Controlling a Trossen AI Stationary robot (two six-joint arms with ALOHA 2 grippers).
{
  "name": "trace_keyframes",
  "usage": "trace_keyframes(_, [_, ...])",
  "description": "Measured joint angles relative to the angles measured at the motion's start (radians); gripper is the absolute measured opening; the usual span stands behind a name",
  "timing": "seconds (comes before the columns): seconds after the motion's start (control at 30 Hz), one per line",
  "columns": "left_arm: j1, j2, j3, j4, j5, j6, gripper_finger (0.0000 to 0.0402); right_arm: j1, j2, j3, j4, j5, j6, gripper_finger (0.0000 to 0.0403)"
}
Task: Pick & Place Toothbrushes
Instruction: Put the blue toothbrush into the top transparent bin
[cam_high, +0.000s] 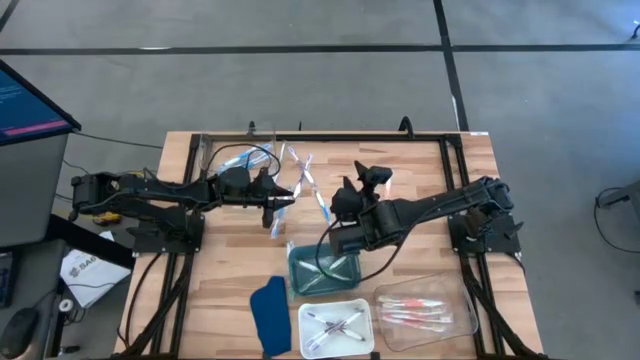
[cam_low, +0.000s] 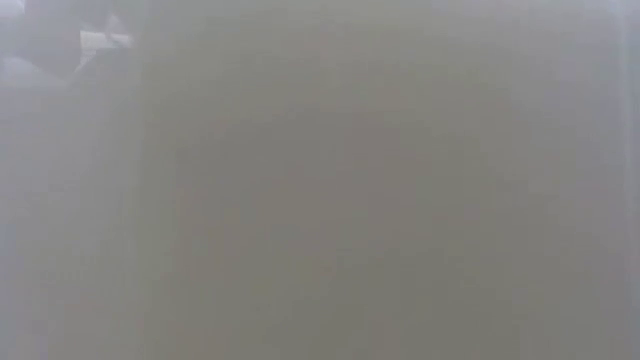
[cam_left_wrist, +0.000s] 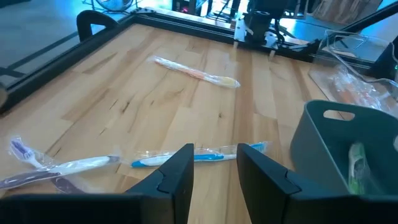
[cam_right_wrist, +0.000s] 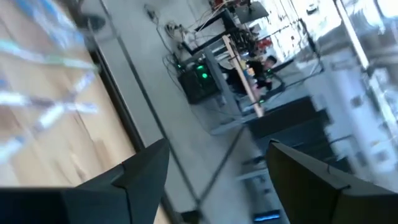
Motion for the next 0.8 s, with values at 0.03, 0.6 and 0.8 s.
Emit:
trace_keyframes(0.03, [0.0,0.0,0.0,0.0,0.0,-0.001,0.0115,0.002,0.0,0.0,0.01,-0.001,0.03,0.026])
trace_keyframes(0.6, [-0.001,0.0,0.0,-0.004,0.0,-0.012,0.0115,0.033,-0.04,-0.022,0.616,-0.809,-0.504,0.026])
trace_keyframes(0.8, [-0.003,0.0,0.0,-0.007,0.001,-0.013,0.0115,-0.055,-0.052,-0.095,0.829,-1.347,-0.594,0.026])
